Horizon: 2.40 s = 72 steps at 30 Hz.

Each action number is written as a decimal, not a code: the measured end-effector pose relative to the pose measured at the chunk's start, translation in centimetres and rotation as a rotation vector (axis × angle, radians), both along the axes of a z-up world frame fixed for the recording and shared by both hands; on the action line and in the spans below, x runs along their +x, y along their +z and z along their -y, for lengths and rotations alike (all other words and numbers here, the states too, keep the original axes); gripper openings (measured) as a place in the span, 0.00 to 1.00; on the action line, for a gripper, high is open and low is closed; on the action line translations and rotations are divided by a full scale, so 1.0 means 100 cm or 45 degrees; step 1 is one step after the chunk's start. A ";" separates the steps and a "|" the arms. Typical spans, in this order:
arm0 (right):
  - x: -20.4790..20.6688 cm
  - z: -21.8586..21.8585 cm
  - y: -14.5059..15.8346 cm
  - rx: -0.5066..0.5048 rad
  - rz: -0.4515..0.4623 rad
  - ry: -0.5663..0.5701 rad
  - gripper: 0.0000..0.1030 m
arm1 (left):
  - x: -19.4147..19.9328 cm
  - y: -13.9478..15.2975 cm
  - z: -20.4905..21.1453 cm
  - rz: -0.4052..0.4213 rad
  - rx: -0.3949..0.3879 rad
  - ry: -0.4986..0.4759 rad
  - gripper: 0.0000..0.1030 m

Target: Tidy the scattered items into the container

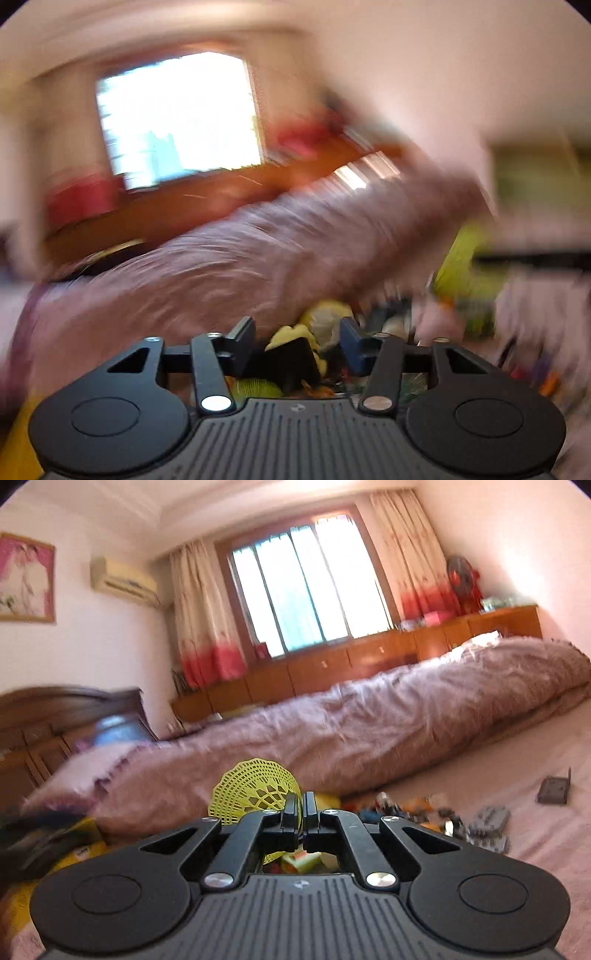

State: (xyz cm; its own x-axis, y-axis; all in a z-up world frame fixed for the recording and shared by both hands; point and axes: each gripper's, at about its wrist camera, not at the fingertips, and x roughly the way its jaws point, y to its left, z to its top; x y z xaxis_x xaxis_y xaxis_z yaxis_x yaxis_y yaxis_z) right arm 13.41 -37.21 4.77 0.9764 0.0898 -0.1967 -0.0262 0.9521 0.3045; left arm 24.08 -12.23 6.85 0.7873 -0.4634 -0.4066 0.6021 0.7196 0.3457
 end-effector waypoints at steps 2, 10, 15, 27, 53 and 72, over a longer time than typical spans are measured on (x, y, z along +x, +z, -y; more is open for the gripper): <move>0.004 0.003 -0.003 -0.003 -0.023 -0.001 0.05 | 0.039 -0.010 0.019 -0.031 0.341 -0.243 0.47; -0.004 0.031 0.005 0.156 -0.017 0.040 0.07 | 0.107 -0.040 0.035 -0.190 0.761 -0.489 0.67; -0.011 0.021 0.009 0.035 0.051 -0.039 0.08 | 0.132 -0.057 0.055 -0.271 1.073 -0.524 0.50; 0.012 0.030 -0.005 0.019 -0.110 0.001 0.13 | 0.120 -0.069 0.040 -0.340 0.906 -0.449 0.18; 0.005 -0.017 -0.057 -0.346 -0.231 -0.171 0.64 | -0.209 -0.117 -0.063 0.149 -0.665 0.523 0.03; -0.024 -0.039 -0.055 -0.353 -0.100 -0.102 0.05 | -0.180 -0.133 -0.133 -0.382 -0.859 0.595 0.01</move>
State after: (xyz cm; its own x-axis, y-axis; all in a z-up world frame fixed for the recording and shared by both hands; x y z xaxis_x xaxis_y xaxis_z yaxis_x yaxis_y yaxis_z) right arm 11.05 -33.35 -0.76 0.9589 -0.0551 -0.2783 0.0661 0.9974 0.0303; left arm 6.09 1.07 -6.49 0.8607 -0.3362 -0.3824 0.1915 0.9096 -0.3687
